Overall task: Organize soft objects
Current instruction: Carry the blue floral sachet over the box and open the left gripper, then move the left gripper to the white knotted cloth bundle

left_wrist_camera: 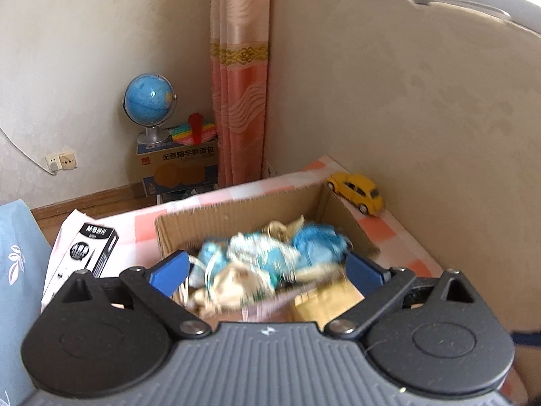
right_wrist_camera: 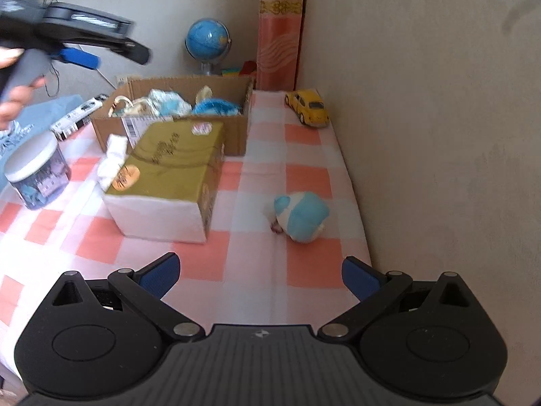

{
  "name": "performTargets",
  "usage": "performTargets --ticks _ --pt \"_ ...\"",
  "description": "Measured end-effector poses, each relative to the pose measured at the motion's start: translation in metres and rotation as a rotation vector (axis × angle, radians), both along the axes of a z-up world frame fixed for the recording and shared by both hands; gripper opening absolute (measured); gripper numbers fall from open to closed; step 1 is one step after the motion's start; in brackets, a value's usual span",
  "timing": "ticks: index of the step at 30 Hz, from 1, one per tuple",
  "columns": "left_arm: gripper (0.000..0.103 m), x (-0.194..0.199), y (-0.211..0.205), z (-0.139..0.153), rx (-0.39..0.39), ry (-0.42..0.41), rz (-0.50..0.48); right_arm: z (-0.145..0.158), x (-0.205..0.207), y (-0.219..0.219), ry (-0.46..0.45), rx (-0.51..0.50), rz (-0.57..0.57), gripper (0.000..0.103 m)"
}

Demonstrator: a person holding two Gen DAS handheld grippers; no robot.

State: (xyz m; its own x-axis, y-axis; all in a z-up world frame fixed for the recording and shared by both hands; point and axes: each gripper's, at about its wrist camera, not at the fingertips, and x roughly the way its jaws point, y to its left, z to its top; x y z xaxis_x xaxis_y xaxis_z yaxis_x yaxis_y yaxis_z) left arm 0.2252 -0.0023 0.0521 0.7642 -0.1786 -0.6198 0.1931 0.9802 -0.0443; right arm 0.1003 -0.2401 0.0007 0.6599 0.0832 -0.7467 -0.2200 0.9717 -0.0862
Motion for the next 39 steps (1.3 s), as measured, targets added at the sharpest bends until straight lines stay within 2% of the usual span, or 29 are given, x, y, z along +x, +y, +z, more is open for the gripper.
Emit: performTargets --ticks 6,12,18,31,36,39 --pt "0.099 -0.049 0.000 -0.023 -0.002 0.014 -0.025 -0.026 0.000 -0.006 0.052 0.006 -0.004 0.103" --pt "0.099 -0.073 -0.003 -0.052 0.000 0.062 -0.038 -0.044 0.002 -0.006 0.089 -0.002 -0.021 0.103" --pt "0.099 -0.073 -0.005 -0.071 0.058 0.076 -0.019 -0.048 0.003 -0.009 0.098 0.003 -0.034 0.103" --pt "0.096 -0.064 -0.003 -0.089 0.102 0.070 -0.046 -0.051 0.006 -0.008 0.067 0.008 -0.069 0.103" --pt "0.078 -0.062 0.000 -0.090 0.110 0.056 -0.073 -0.051 0.006 -0.007 0.070 0.008 -0.084 0.103" --pt "0.076 -0.058 0.002 -0.091 0.089 0.055 -0.080 -0.051 0.006 -0.007 0.070 0.007 -0.089 0.103"
